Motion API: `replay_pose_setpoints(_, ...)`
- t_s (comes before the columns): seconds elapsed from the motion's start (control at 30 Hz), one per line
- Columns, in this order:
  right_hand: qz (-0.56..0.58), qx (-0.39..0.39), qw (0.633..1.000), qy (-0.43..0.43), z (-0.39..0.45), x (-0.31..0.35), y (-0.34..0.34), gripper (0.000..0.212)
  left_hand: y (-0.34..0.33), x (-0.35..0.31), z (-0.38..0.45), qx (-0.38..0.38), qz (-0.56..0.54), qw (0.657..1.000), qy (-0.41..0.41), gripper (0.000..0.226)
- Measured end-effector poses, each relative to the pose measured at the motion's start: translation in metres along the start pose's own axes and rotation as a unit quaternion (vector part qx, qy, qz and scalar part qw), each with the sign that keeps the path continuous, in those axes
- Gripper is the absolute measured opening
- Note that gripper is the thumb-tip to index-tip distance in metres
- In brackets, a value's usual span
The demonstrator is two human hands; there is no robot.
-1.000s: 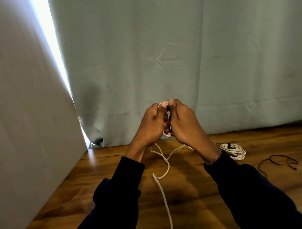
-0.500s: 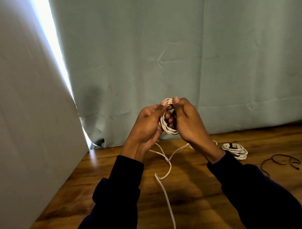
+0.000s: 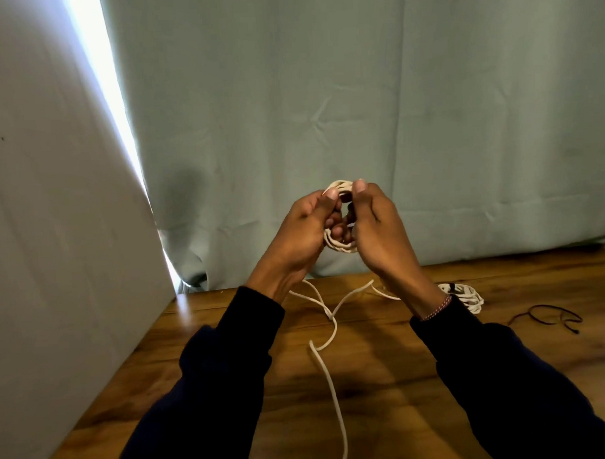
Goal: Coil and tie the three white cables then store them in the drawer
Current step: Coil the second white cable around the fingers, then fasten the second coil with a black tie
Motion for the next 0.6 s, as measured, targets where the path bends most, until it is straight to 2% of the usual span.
replay_pose_setpoints(0.23,-0.017,0.047,0.998,0.028,-0.007,0.022,0.034,0.043,-0.029,-0.022,-0.012,-0.012,-0.045,0.999,-0.019,0.033)
replay_pose_setpoints(0.33,-0.058,0.039,0.997,0.023,-0.012,0.028,0.061,0.042,-0.042,-0.017,-0.015,-0.008,-0.076,0.997,-0.002,0.032)
replay_pose_setpoints(0.5,-0.095,-0.008,0.995,-0.039,-0.020,0.010,0.126,0.041,-0.069,0.002,-0.027,-0.005,-0.109,0.993,0.045,0.031)
replay_pose_setpoints(0.6,-0.156,0.009,0.984,-0.081,-0.030,-0.007,0.165,0.034,-0.091,0.024,-0.036,-0.002,-0.119,0.990,0.078,0.032)
Point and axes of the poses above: each hand's wrist, its own z-axis towards the middle knuckle, its own y-axis out of the back of the hand, x = y × z, the point moved 6 cm from there along z, towards the middle knuckle, and after that the axes turned 2 degrees about -x, right-handed, at the moved point
